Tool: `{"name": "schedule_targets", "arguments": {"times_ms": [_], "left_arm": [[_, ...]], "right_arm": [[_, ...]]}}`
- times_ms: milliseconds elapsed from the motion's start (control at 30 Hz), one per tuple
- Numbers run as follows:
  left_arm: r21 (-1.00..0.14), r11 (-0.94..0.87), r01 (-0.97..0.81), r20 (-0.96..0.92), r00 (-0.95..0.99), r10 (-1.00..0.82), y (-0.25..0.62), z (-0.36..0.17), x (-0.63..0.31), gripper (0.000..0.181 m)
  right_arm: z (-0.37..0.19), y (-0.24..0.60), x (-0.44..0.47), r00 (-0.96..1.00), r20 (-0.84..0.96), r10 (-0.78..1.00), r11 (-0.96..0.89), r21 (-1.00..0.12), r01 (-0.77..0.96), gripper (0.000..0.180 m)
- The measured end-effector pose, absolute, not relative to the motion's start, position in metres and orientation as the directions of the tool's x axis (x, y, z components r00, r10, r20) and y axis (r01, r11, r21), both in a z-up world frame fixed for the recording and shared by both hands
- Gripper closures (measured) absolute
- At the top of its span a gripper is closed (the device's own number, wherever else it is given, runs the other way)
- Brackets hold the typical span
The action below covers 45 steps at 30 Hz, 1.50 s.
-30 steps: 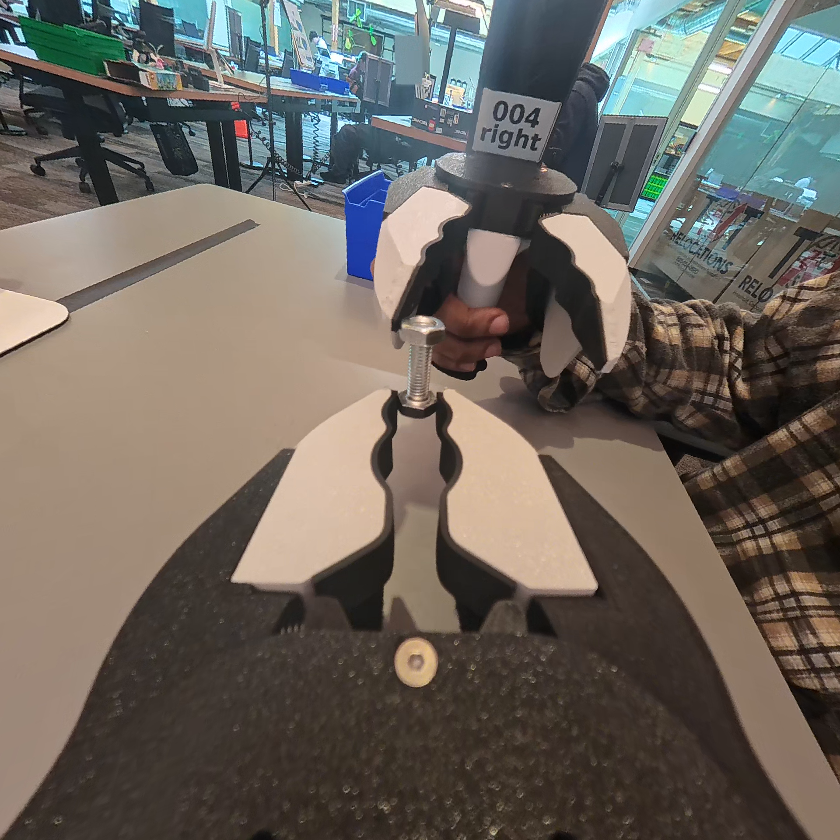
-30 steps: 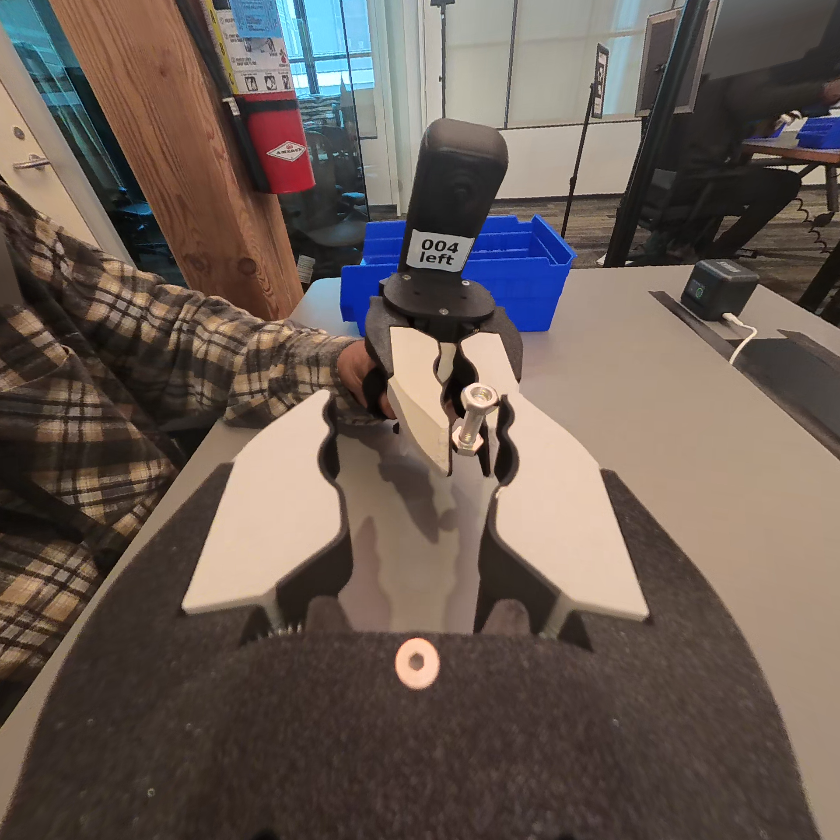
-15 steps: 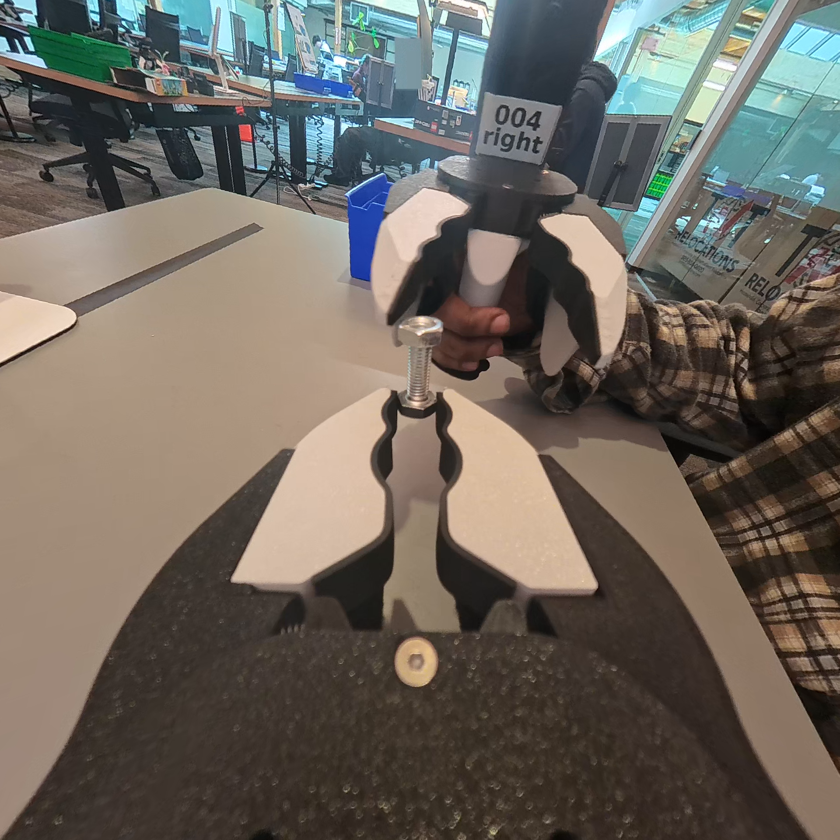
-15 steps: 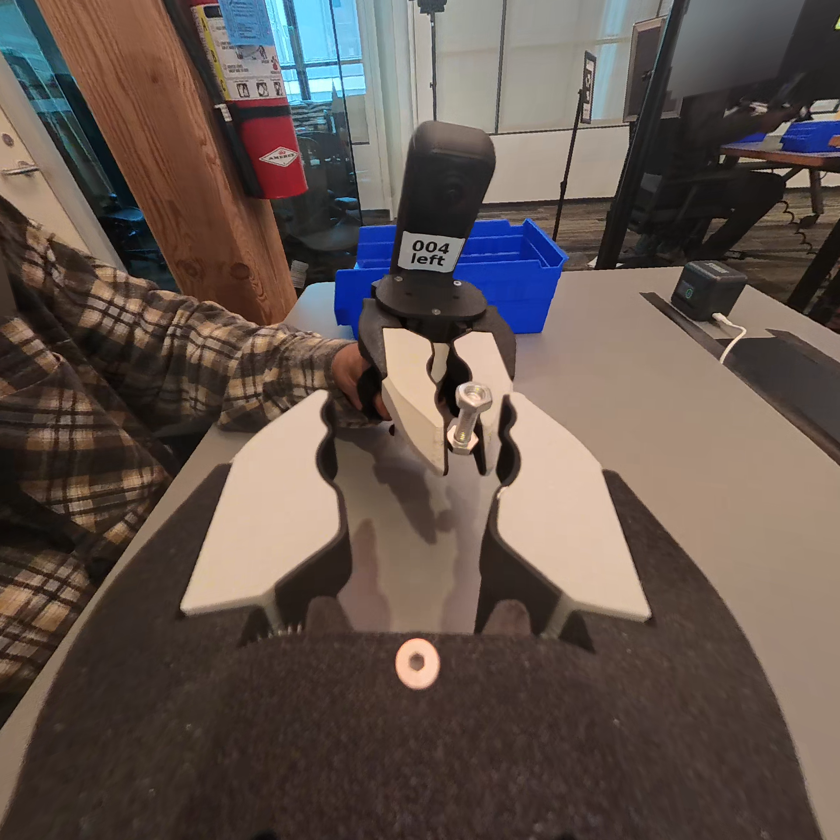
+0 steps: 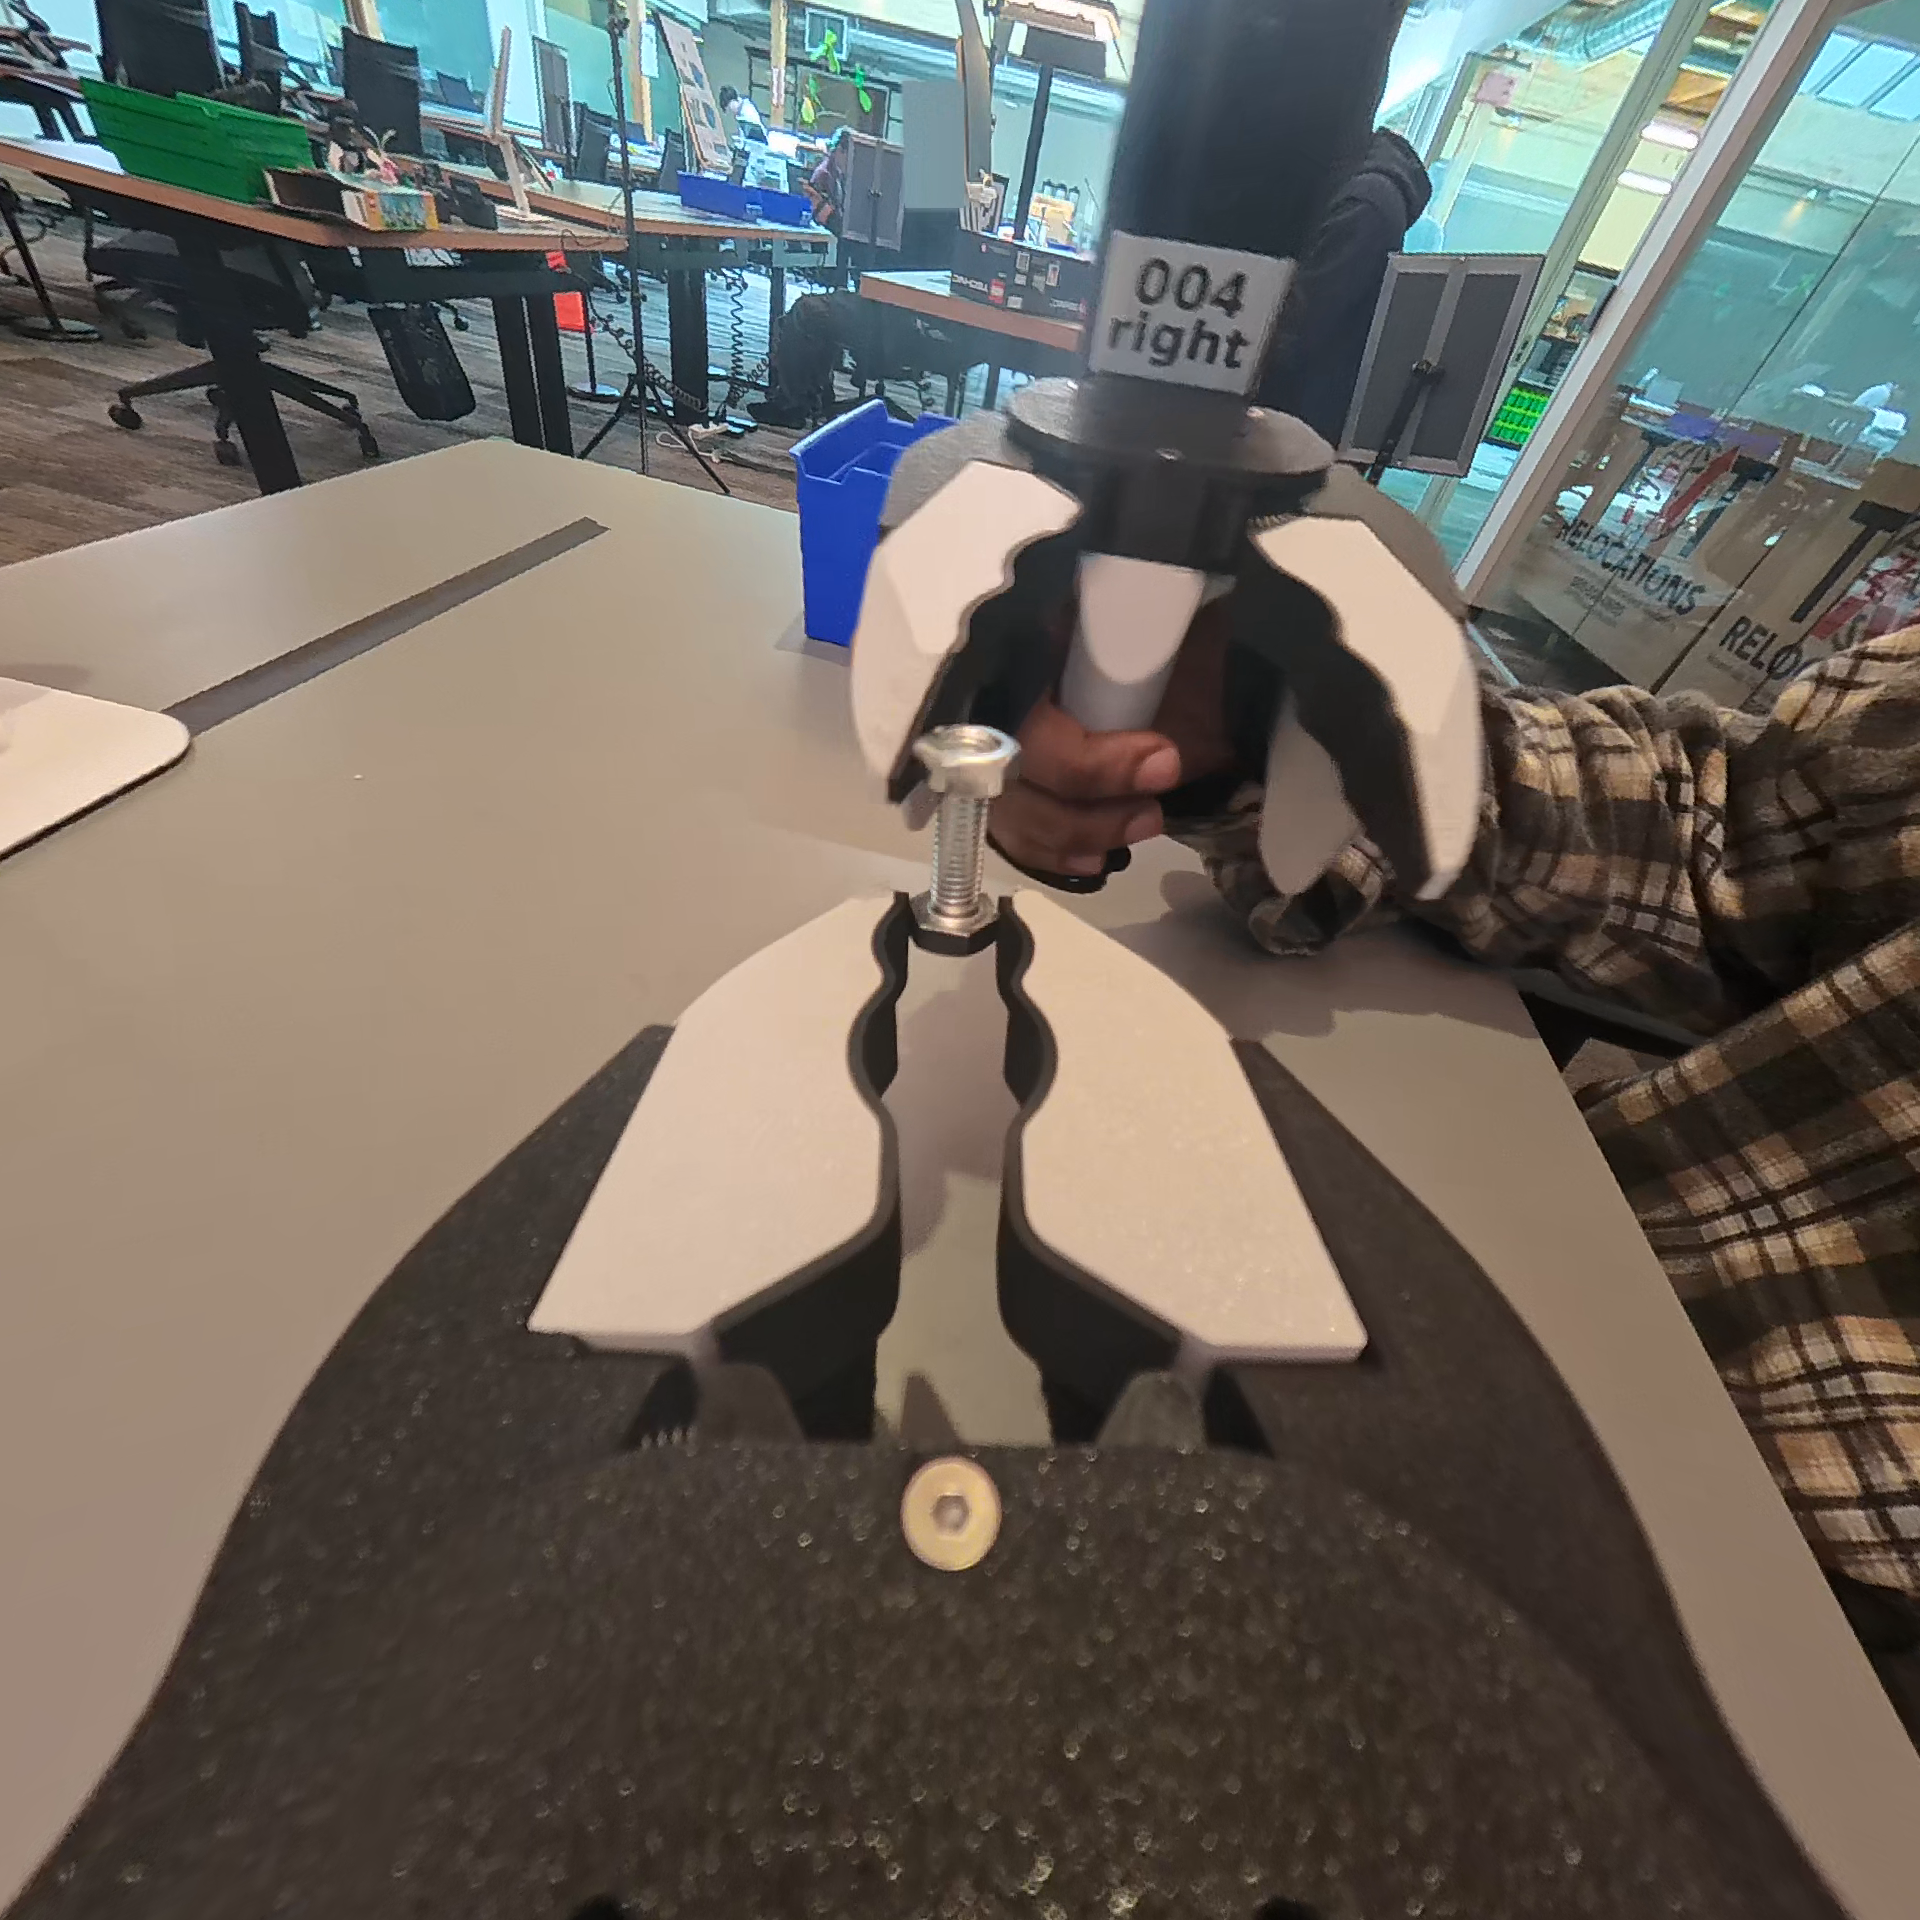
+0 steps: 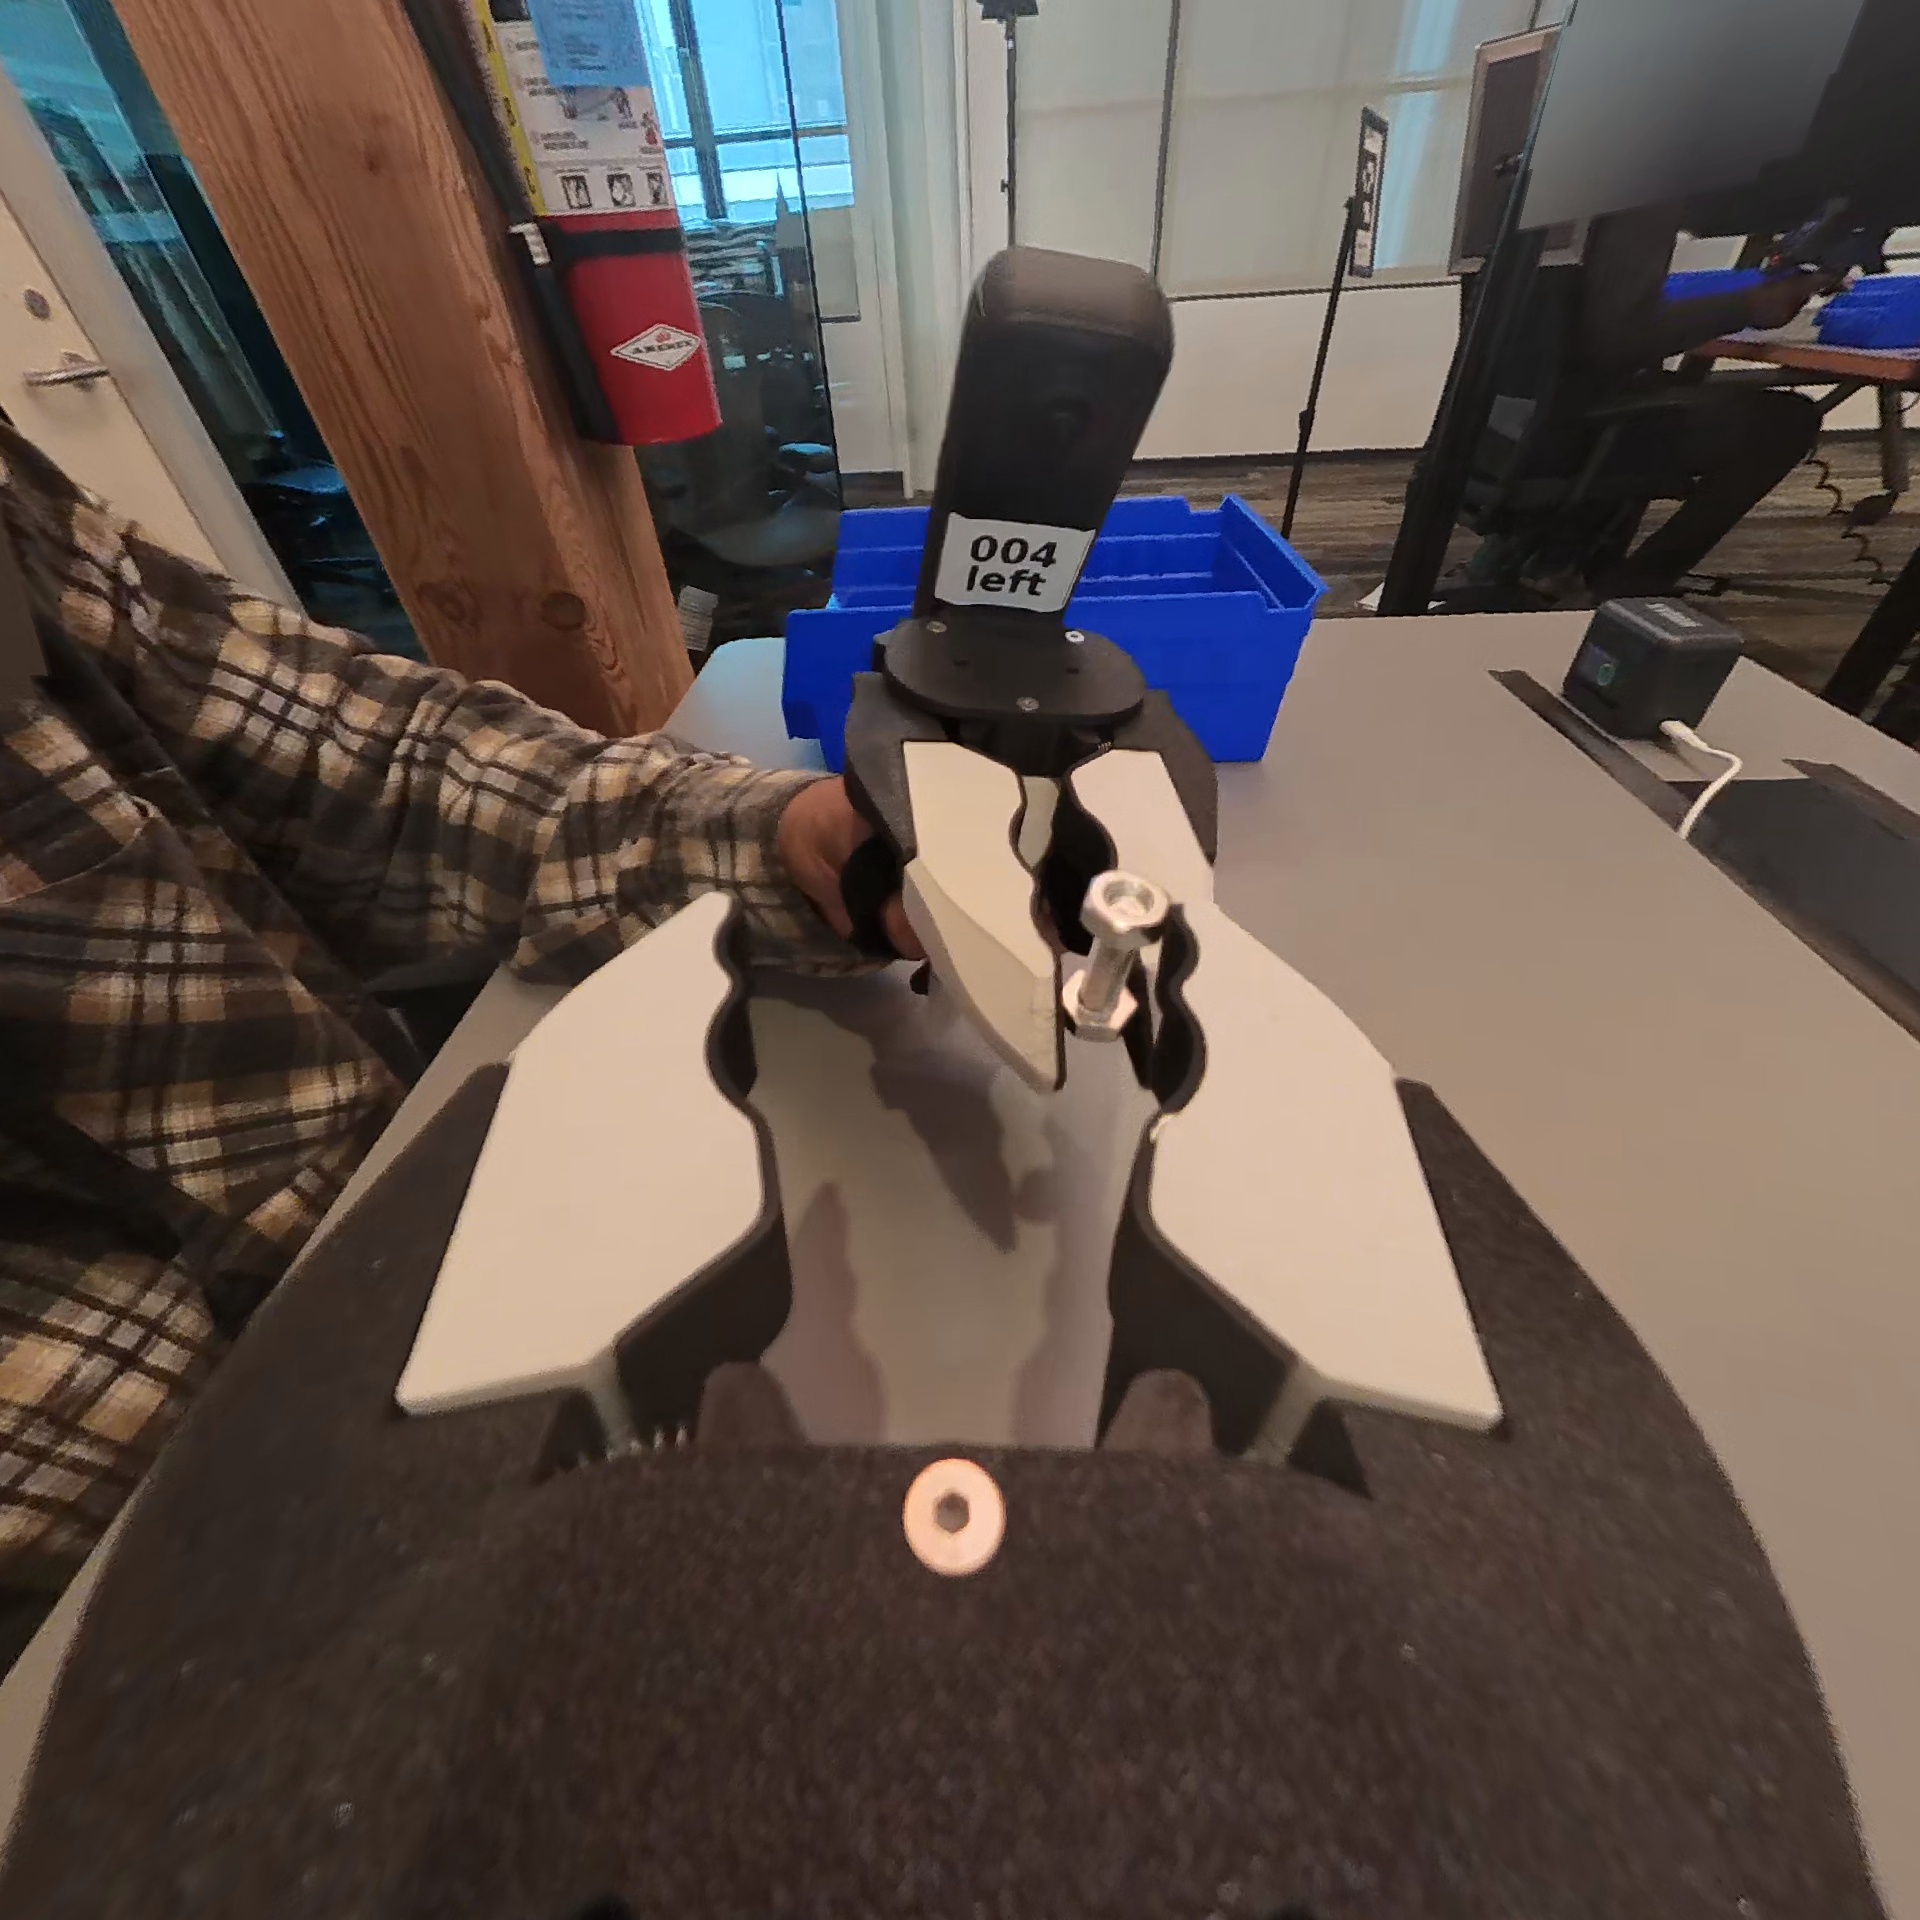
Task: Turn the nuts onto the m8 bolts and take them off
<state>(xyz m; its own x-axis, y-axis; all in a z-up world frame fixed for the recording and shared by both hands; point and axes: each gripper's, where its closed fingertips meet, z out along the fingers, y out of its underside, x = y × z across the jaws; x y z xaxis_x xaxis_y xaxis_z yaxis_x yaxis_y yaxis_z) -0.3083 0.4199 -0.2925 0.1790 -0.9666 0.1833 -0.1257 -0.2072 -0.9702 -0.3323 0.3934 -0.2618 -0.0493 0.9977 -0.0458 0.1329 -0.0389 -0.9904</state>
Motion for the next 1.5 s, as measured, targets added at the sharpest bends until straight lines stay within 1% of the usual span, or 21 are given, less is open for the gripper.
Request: {"name": "schedule_targets", "arguments": {"times_ms": [100, 200, 300, 367, 500, 600, 700, 767, 867, 1033, 1100, 1167, 1200, 1233, 1400, 1467, 1500], "left_arm": [[-0.970, -0.208, -0.125, 0.184, 0.180, -0.966, 0.421, -0.292, -0.309, 0.165], [-0.970, -0.204, -0.134, 0.179, 0.174, -0.968, 0.419, -0.294, -0.307, 0.165], [-0.970, -0.200, -0.134, 0.176, 0.174, -0.969, 0.418, -0.293, -0.306, 0.165], [-0.971, -0.203, -0.130, 0.179, 0.176, -0.968, 0.419, -0.293, -0.307, 0.166], [-0.970, -0.204, -0.129, 0.180, 0.175, -0.968, 0.420, -0.293, -0.308, 0.165], [-0.971, -0.200, -0.131, 0.177, 0.168, -0.970, 0.417, -0.293, -0.306, 0.165], [-0.972, -0.199, -0.128, 0.176, 0.174, -0.969, 0.418, -0.292, -0.306, 0.165], [-0.972, -0.201, -0.124, 0.178, 0.178, -0.968, 0.419, -0.292, -0.307, 0.165], [-0.972, -0.200, -0.124, 0.176, 0.179, -0.968, 0.420, -0.291, -0.308, 0.165], [-0.972, -0.198, -0.124, 0.175, 0.174, -0.969, 0.418, -0.292, -0.305, 0.165], [-0.973, -0.198, -0.117, 0.175, 0.178, -0.968, 0.418, -0.290, -0.306, 0.165], [-0.974, -0.196, -0.111, 0.174, 0.180, -0.968, 0.419, -0.288, -0.308, 0.165], [-0.975, -0.196, -0.109, 0.174, 0.180, -0.968, 0.419, -0.288, -0.308, 0.165], [-0.974, -0.196, -0.111, 0.174, 0.181, -0.968, 0.419, -0.288, -0.309, 0.165], [-0.974, -0.196, -0.112, 0.174, 0.176, -0.969, 0.417, -0.289, -0.305, 0.165], [-0.975, -0.194, -0.108, 0.173, 0.180, -0.968, 0.418, -0.288, -0.306, 0.165], [-0.976, -0.192, -0.105, 0.171, 0.181, -0.968, 0.418, -0.287, -0.307, 0.165]], "right_arm": [[-0.262, 0.392, -0.325, -0.029, -0.027, 0.999, -0.023, -0.992, 0.124, 0.107], [-0.258, 0.398, -0.328, -0.016, -0.044, 0.999, -0.042, -0.995, 0.094, 0.104], [-0.260, 0.392, -0.336, -0.051, -0.048, 0.998, -0.043, -0.994, 0.102, 0.102], [-0.262, 0.389, -0.334, -0.038, -0.035, 0.999, -0.031, -0.993, 0.112, 0.096], [-0.263, 0.390, -0.325, 0.002, -0.021, 1.000, -0.021, -0.994, 0.111, 0.100], [-0.261, 0.396, -0.334, 0.006, -0.027, 1.000, -0.028, -0.994, 0.105, 0.094], [-0.264, 0.388, -0.340, -0.027, -0.030, 0.999, -0.027, -0.992, 0.123, 0.093], [-0.265, 0.385, -0.335, -0.003, -0.009, 1.000, -0.009, -0.991, 0.134, 0.089], [-0.264, 0.386, -0.329, 0.026, 0.019, 0.999, 0.015, -0.989, 0.145, 0.094], [-0.261, 0.390, -0.342, -0.002, -0.003, 1.000, -0.003, -0.991, 0.132, 0.093], [-0.262, 0.385, -0.340, -0.004, -0.011, 1.000, -0.010, -0.992, 0.129, 0.088], [-0.261, 0.383, -0.333, 0.016, 0.008, 1.000, 0.006, -0.992, 0.128, 0.088], [-0.260, 0.383, -0.330, 0.021, 0.013, 1.000, 0.010, -0.992, 0.125, 0.092], [-0.258, 0.385, -0.329, 0.030, 0.009, 1.000, 0.005, -0.993, 0.117, 0.092], [-0.259, 0.386, -0.343, 0.000, -0.012, 1.000, -0.012, -0.993, 0.121, 0.089], [-0.261, 0.382, -0.340, 0.013, -0.007, 1.000, -0.008, -0.992, 0.124, 0.084], [-0.261, 0.379, -0.335, 0.023, 0.009, 1.000, 0.006, -0.992, 0.125, 0.085]]}}
